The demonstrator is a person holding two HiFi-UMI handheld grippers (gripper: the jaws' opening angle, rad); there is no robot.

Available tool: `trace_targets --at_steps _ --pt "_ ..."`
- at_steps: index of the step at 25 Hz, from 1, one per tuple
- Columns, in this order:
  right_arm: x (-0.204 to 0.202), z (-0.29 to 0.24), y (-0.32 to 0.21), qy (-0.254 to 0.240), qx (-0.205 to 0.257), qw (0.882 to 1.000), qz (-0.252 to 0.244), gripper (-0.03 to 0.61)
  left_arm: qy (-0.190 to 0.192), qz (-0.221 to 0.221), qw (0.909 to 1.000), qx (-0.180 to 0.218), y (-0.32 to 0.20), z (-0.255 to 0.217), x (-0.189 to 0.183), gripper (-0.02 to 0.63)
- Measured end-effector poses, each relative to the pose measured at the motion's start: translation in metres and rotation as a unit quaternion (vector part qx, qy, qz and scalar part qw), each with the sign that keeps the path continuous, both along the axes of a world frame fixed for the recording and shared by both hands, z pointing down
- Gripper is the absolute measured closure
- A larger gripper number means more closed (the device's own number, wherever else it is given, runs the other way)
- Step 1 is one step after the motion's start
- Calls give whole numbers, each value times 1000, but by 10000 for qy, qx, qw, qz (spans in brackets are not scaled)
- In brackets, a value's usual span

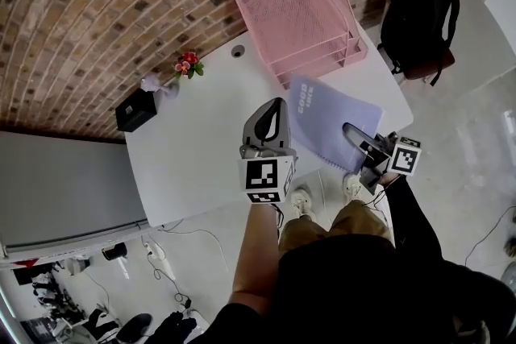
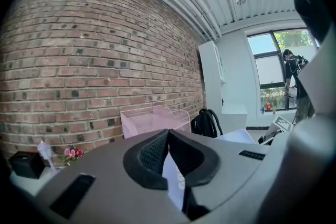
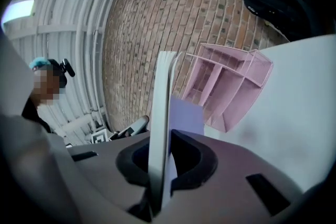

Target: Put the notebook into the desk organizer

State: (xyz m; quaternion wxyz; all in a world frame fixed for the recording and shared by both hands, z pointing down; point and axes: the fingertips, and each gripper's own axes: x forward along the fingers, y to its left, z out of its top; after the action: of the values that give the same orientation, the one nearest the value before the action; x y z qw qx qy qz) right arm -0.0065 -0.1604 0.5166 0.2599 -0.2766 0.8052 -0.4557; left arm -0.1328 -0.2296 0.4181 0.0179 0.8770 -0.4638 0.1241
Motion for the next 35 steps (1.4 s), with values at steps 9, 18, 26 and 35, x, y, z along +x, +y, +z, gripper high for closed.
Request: trace_targets --at_steps 9,18,26,35 --pt "25 34 -42 989 -71 9937 -519 532 -142 -534 9984 -131 -11 16 -3 598" --pt "75 82 -98 1226 -897 9883 -164 534 -236 -930 9952 -171 -12 28 -2 598" --pt "98 97 -118 -32 -1869 9800 687 534 -311 -1092 9935 -89 -11 22 -2 598" --pt "97 103 -119 -1499 -2438 9508 1187 534 -417 -1163 9923 -88 -7 19 -4 598"
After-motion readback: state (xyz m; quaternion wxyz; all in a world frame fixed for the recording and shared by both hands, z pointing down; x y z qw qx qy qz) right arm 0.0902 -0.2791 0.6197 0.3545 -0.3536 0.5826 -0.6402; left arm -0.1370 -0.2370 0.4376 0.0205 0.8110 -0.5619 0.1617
